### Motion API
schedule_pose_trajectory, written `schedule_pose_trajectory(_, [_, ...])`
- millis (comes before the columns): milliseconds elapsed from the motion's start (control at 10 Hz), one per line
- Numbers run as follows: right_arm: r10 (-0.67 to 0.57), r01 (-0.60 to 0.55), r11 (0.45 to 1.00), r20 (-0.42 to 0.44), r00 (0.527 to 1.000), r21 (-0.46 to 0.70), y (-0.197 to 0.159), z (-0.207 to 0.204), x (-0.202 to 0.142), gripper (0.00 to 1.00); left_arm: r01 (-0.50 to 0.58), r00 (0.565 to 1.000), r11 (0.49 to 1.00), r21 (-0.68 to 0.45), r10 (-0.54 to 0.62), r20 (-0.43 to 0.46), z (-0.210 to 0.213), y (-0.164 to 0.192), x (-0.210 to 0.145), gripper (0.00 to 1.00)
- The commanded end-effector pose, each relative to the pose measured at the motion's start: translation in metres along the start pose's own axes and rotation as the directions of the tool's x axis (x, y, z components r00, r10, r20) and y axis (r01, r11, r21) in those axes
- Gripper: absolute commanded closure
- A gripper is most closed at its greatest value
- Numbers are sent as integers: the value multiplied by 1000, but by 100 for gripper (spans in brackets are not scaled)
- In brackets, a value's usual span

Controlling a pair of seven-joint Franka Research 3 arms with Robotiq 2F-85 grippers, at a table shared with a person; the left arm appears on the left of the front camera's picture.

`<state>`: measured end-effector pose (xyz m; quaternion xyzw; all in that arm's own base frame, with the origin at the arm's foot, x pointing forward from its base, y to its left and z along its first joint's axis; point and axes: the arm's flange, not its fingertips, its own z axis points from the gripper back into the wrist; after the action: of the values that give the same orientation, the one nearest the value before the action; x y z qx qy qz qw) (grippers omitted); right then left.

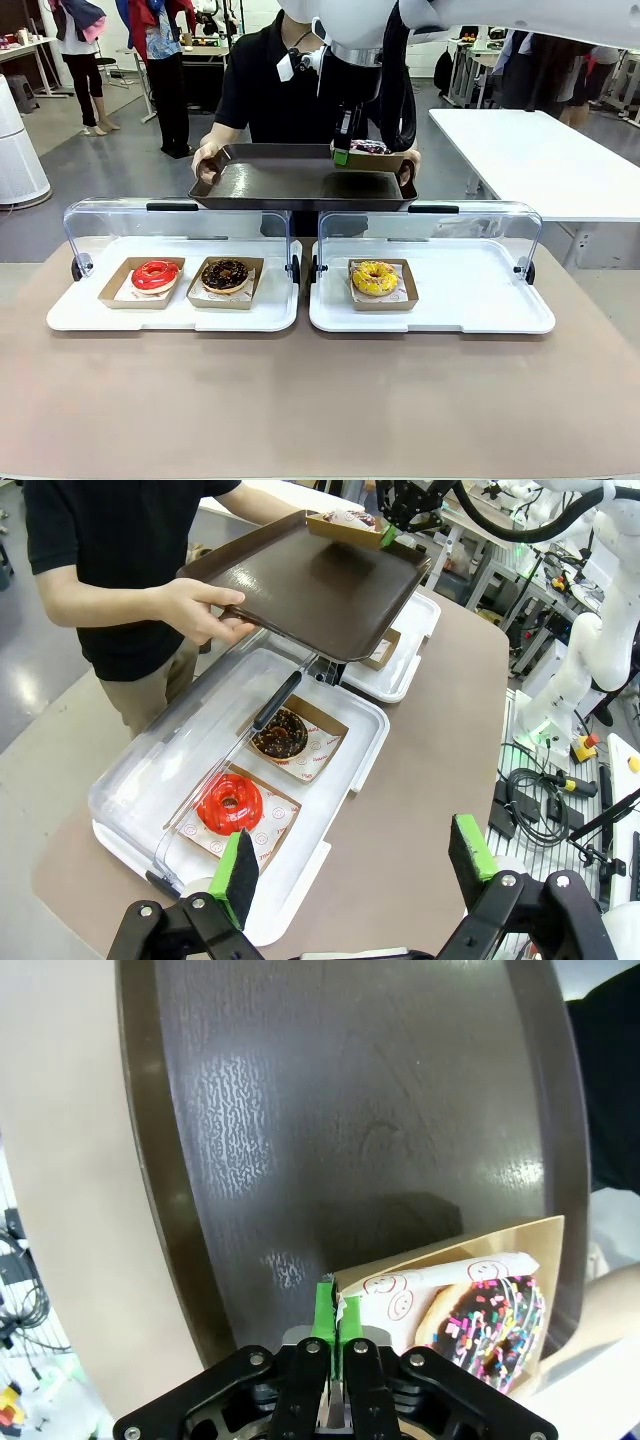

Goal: Provide the desired donut to the person.
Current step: Place the picked Paper togo box onto the Handle tray extended by the person.

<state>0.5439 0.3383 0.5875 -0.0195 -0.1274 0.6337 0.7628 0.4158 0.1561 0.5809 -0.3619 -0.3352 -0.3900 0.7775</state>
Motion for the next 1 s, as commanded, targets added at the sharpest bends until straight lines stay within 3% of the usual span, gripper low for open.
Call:
schedule_pose_trajectory(0, [4,-5,1000,25,1000,29,-8,-1,0,98,3,1000,1000,0,-3,5,2,-1,0,0])
schedule_pose_trajectory(500, [18,-17,996,-4,1000,87,-9,-11,-3,98,3,1000,1000,0,-3,5,2,-1,0,0])
schedule_pose_trajectory(600, [21,-22,995,8,1000,93,-10,-8,-3,87,3,1000,1000,0,-3,5,2,-1,0,0])
schedule_pose_trajectory(700, [26,-27,995,12,1000,95,-10,-6,-3,65,3,1000,1000,0,-3,5,2,-1,0,0])
schedule_pose_trajectory(800, [37,-38,994,15,999,99,-9,-6,-3,30,3,1000,1000,0,-3,5,2,-1,0,0])
schedule_pose_trajectory(900, [43,-44,994,15,999,102,-9,-6,-3,8,3,1000,1000,0,-3,5,2,-1,0,0])
